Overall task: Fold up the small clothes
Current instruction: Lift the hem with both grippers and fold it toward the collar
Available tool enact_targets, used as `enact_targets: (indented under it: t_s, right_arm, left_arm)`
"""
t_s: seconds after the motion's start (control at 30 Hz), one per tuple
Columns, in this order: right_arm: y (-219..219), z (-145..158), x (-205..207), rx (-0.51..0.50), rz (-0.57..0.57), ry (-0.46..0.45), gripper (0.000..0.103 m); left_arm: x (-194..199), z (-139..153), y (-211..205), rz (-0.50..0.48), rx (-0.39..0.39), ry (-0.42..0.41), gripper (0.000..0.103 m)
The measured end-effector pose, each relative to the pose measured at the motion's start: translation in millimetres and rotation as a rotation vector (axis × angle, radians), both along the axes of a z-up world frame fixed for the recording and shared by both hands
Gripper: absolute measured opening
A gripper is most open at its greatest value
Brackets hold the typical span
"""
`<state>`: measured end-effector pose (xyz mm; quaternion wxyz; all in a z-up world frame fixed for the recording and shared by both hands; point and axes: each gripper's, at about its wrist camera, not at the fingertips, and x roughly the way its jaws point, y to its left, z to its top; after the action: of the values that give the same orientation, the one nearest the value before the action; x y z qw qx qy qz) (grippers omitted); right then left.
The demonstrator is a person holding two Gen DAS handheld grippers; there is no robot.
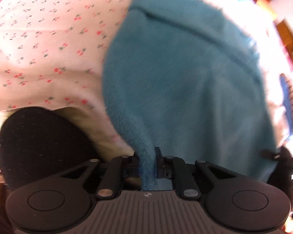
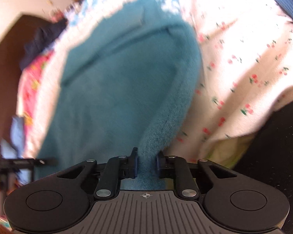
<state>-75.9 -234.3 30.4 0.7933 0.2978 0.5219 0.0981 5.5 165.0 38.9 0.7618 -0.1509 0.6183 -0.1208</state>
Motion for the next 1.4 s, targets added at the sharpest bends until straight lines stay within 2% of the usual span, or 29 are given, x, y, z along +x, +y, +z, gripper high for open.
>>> enact_targets:
  t_s: [0.1, 0.2, 0.3, 0.4, 0.47, 0.63, 0.77, 0.87, 0.93, 1.03, 1.13, 1.27, 1.4]
  right_arm:
    - [1, 22, 0, 0.092, -0.049, -0.138, 0.016]
    - [0, 45, 10, 0.2, -0.118, -0.273, 0.016]
    - [-4, 61, 34, 0.28, -0.217, -0.381, 0.016]
    - [-8, 70, 69, 0.275, -0.295, -0.439, 0.016]
    - [-11, 70, 97, 0.245, -0.337, -0.445, 0.016]
    - [-23, 45, 163, 0.203, -0.439, -0.403, 0.016]
    - [-33, 11, 202, 0.198, -0.525, -0.355, 0.018]
    - [-41, -10, 216, 0.224, -0.567, -0.3, 0.027]
    - [-42, -17, 217, 0.24, -0.571, -0.29, 0.032]
    - [-43, -13, 210, 0.237, -0.556, -0.348, 0.056]
    - [-41, 3, 202, 0.163, -0.54, -0.429, 0.058]
    - [-32, 11, 200, 0.024, -0.496, -0.458, 0.058]
    - [-23, 3, 197, -0.085, -0.47, -0.474, 0.058]
  left_arm:
    - [5, 18, 8, 0.064, -0.21, -0.074, 0.016]
    - [21, 37, 10, 0.11, -0.37, -0.156, 0.017]
    - [49, 50, 9, 0.14, -0.459, -0.233, 0.017]
    - [81, 53, 13, 0.186, -0.505, -0.276, 0.017]
    - [107, 51, 19, 0.223, -0.51, -0.306, 0.017]
    - [163, 35, 23, 0.337, -0.44, -0.4, 0.017]
    - [196, 9, 11, 0.37, -0.322, -0.443, 0.017]
    - [213, -10, 1, 0.375, -0.24, -0.439, 0.019]
    - [215, -19, 0, 0.385, -0.237, -0.419, 0.022]
    - [213, -19, 0, 0.398, -0.243, -0.427, 0.025]
    - [212, -15, 3, 0.426, -0.277, -0.426, 0.03]
    - [209, -8, 8, 0.477, -0.308, -0.444, 0.034]
    - [214, -10, 13, 0.532, -0.311, -0.42, 0.035]
